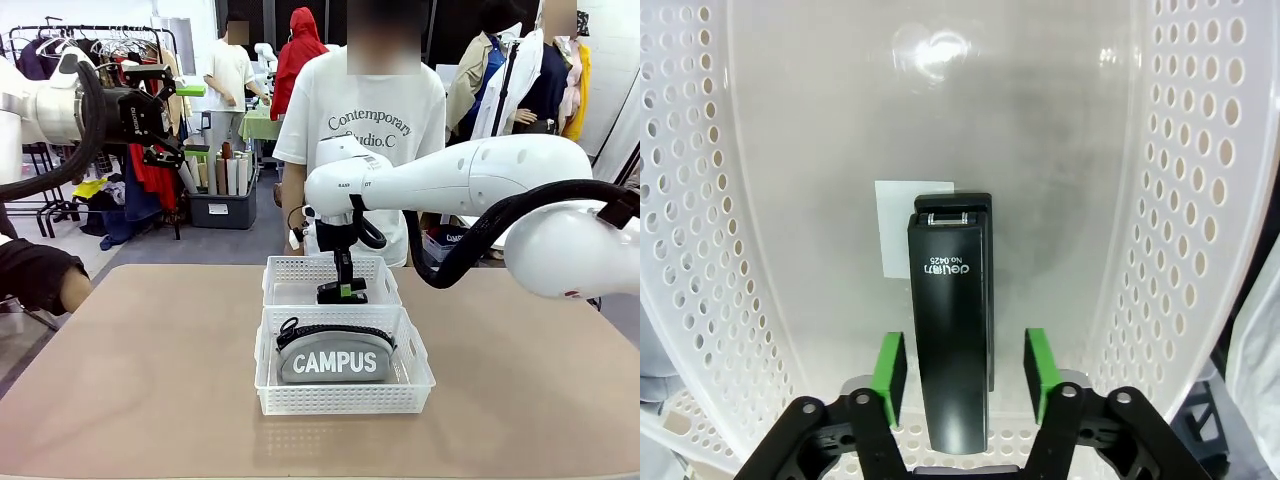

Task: Distribute items into two baskets.
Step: Place the picked Stapler into the Organizing basket as instructed by the person.

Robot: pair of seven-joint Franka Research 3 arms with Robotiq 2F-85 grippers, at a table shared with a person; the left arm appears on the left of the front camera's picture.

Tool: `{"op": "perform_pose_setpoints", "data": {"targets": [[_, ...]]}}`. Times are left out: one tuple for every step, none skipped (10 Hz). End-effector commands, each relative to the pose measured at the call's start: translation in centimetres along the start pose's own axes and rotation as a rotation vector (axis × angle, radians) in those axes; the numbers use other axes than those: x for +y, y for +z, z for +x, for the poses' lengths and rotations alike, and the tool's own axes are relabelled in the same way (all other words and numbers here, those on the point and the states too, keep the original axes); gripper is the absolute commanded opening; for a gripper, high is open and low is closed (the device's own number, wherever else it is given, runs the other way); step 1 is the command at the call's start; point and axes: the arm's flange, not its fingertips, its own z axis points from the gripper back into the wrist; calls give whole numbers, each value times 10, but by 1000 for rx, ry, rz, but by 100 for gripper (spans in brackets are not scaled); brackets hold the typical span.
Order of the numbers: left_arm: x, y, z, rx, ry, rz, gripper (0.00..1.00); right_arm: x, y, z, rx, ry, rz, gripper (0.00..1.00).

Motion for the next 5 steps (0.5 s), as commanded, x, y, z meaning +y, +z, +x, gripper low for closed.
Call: {"op": "perform_pose_setpoints", "data": {"targets": [[-1, 0, -1, 0, -1, -2, 100, 1, 6, -1, 11, -22, -33, 100], [-1, 0, -1, 0, -1, -2, 100, 2, 8, -2, 6, -24, -30, 100], [-1, 0, -1, 0, -1, -2, 100, 1, 11, -5, 1, -24, -22, 100], [-1, 0, -1, 0, -1, -2, 100, 1, 14, -6, -14, -33, -23, 100], [-1, 0, -1, 0, -1, -2, 100, 0, 17, -9, -23, -34, -22, 100]]}}
